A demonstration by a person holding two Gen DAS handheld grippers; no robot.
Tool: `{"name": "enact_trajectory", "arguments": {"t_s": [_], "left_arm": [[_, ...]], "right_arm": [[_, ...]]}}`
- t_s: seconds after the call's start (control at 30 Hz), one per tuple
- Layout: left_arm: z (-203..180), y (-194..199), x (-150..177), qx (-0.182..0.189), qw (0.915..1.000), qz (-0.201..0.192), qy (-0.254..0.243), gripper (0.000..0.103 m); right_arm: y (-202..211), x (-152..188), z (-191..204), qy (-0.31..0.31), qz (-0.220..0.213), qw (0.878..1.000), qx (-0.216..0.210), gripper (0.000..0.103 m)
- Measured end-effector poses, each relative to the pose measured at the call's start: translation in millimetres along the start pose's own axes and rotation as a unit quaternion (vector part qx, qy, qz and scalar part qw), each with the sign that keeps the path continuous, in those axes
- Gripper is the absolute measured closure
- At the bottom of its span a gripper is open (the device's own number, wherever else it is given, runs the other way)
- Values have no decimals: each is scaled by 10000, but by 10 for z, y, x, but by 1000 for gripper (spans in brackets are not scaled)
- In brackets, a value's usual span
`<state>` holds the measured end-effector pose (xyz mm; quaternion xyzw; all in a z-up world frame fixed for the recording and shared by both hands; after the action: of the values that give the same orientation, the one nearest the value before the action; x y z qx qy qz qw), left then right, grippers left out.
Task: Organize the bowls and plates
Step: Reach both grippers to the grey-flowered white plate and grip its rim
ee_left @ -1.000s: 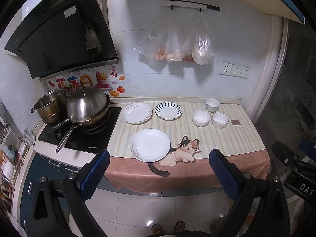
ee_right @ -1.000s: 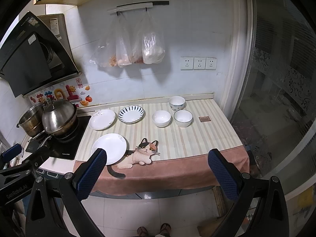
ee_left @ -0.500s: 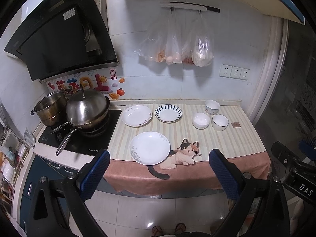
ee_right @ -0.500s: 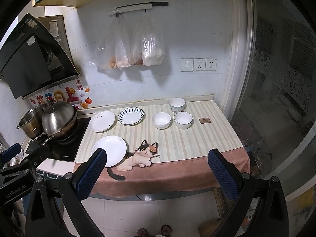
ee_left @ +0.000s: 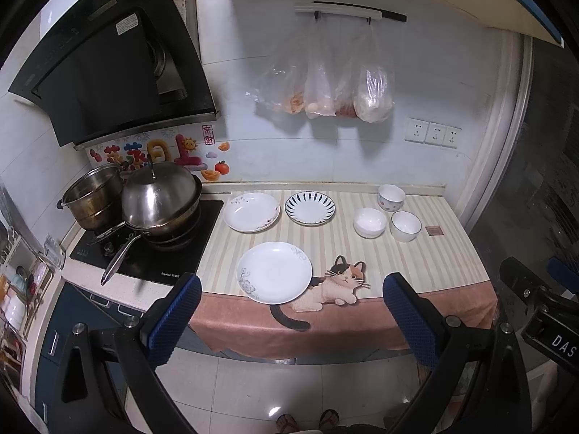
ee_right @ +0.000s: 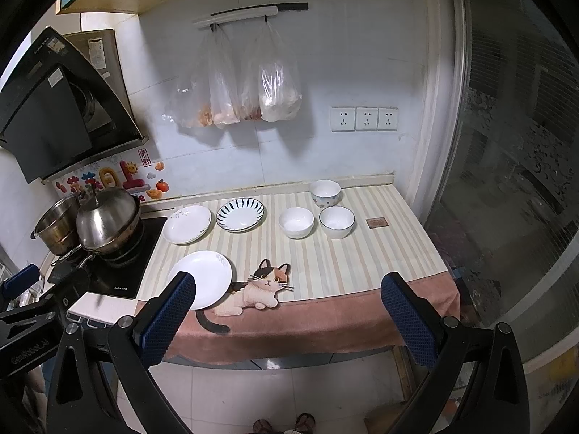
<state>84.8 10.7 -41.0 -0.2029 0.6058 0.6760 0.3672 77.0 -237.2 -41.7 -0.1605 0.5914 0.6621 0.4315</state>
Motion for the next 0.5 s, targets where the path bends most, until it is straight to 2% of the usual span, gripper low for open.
{"name": "enact_trajectory", "arguments": {"t_s": [0.2, 0.3, 0.43, 0.5], "left_arm": [[-10, -151, 41, -141, 9997, 116, 146, 0], [34, -348, 82, -221, 9991, 160, 335, 0], [268, -813, 188, -623, 9962, 378, 482, 0], [485, -1179, 280, -844, 9933, 598, 521, 0]], "right_arm": [[-109, -42, -34, -7, 38, 10000, -85, 0], [-239, -59, -77, -73, 126, 9998, -157, 0], [-672, 11, -38, -152, 302, 9986, -414, 0], [-1057, 126, 61, -116, 494, 9970, -592, 0]]}}
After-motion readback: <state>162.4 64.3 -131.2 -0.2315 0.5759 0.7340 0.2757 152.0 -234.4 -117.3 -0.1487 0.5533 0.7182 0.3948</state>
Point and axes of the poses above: each gripper's, at about its wrist camera, not at the fingertips, and y roughly against the way its jaws point, z to its left, x to its underside, the point moved 7 cm from there along -y, roughly the way its jaws point, and after that the axes turned 14 degrees about -y, right-handed, at the moved point
